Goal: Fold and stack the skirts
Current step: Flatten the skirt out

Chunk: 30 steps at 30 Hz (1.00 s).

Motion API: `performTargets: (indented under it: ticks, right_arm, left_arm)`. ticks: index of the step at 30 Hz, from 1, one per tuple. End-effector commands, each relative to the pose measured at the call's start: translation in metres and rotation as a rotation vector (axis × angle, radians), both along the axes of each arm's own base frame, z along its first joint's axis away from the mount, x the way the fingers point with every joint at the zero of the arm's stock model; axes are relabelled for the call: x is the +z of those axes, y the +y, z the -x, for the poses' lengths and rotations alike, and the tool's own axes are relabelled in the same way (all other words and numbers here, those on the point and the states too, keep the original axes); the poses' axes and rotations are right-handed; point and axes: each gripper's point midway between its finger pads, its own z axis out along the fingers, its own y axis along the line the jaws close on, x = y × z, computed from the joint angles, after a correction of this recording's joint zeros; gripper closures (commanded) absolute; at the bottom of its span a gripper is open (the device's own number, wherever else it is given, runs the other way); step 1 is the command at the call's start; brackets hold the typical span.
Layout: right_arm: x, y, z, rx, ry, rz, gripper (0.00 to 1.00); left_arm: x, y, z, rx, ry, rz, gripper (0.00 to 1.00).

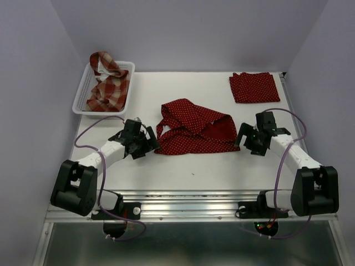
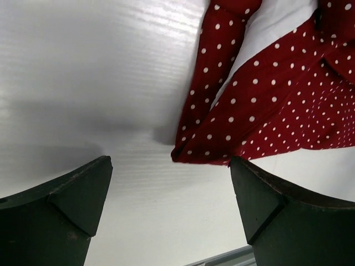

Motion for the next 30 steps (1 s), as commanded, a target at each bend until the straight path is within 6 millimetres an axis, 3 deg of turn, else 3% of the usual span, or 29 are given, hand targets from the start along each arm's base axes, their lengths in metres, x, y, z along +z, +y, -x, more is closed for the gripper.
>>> performTargets:
  ticks: [1, 4, 7, 10, 11, 13, 14, 16, 17, 19, 20, 21, 22, 23, 24, 25, 28, 29, 30]
  right_arm:
    - [-0.011, 0.007, -0.001, 0.021, 0.000, -0.036, 0.00]
    - [-0.020, 0.011, -0.009, 0.035, -0.008, -0.057, 0.01]
    - [-0.031, 0.020, -0.013, 0.059, 0.006, -0.087, 0.07]
    - [-0.044, 0.024, -0.016, 0.070, 0.032, -0.085, 0.14]
    - [-0.047, 0.024, -0.017, 0.071, 0.031, -0.071, 0.20]
    - [-0.055, 0.021, -0.024, 0.053, 0.030, -0.054, 0.28]
    - [-0.057, 0.021, -0.026, 0.054, 0.031, -0.051, 0.39]
    - [-0.054, 0.019, -0.039, 0.051, 0.001, -0.036, 0.53]
    - [-0.052, 0.021, -0.049, 0.057, -0.015, -0.043, 0.68]
    - [-0.045, 0.027, -0.061, 0.075, -0.042, -0.066, 0.83]
    - [-0.038, 0.030, -0.069, 0.087, -0.067, -0.083, 0.99]
    - [-0.026, 0.035, -0.080, 0.097, -0.107, -0.102, 0.99]
    - [0.002, 0.038, -0.105, 0.105, -0.192, -0.110, 0.99]
    - [0.023, 0.039, -0.121, 0.112, -0.254, -0.110, 0.99]
    - [0.071, 0.040, -0.153, 0.120, -0.381, -0.102, 0.99]
    - [0.099, 0.041, -0.169, 0.121, -0.451, -0.099, 1.00]
    - [0.185, 0.044, -0.215, 0.128, -0.662, -0.096, 0.99]
    - [0.256, 0.046, -0.234, 0.138, -0.818, -0.098, 0.99]
    - [0.286, 0.046, -0.243, 0.138, -0.885, -0.091, 0.99]
  left_arm:
    - [0.001, -0.014, -0.018, -0.036, -0.055, 0.043, 0.01]
    - [-0.009, -0.024, -0.018, -0.073, -0.034, 0.070, 0.05]
    - [-0.017, -0.029, -0.021, -0.097, -0.018, 0.076, 0.20]
    - [-0.022, -0.030, -0.022, -0.105, -0.001, 0.071, 0.42]
    - [-0.021, -0.031, -0.023, -0.106, -0.002, 0.073, 0.63]
    - [-0.015, -0.037, -0.030, -0.121, -0.031, 0.093, 0.86]
    - [-0.009, -0.041, -0.034, -0.131, -0.046, 0.112, 1.00]
    - [0.000, -0.045, -0.038, -0.139, -0.071, 0.132, 1.00]
    - [0.009, -0.049, -0.042, -0.143, -0.100, 0.150, 1.00]
    - [0.021, -0.051, -0.046, -0.147, -0.135, 0.167, 1.00]
    - [0.036, -0.054, -0.052, -0.148, -0.177, 0.184, 1.00]
    - [0.047, -0.057, -0.057, -0.151, -0.207, 0.196, 1.00]
    - [0.061, -0.059, -0.064, -0.155, -0.249, 0.210, 1.00]
    - [0.093, -0.066, -0.081, -0.162, -0.332, 0.228, 1.00]
    - [0.116, -0.066, -0.093, -0.170, -0.400, 0.225, 1.00]
    - [0.166, -0.069, -0.117, -0.161, -0.519, 0.231, 1.00]
    - [0.248, -0.067, -0.156, -0.152, -0.688, 0.235, 1.00]
    - [0.303, -0.059, -0.178, -0.136, -0.795, 0.232, 1.00]
    - [0.327, -0.052, -0.186, -0.119, -0.836, 0.227, 1.00]
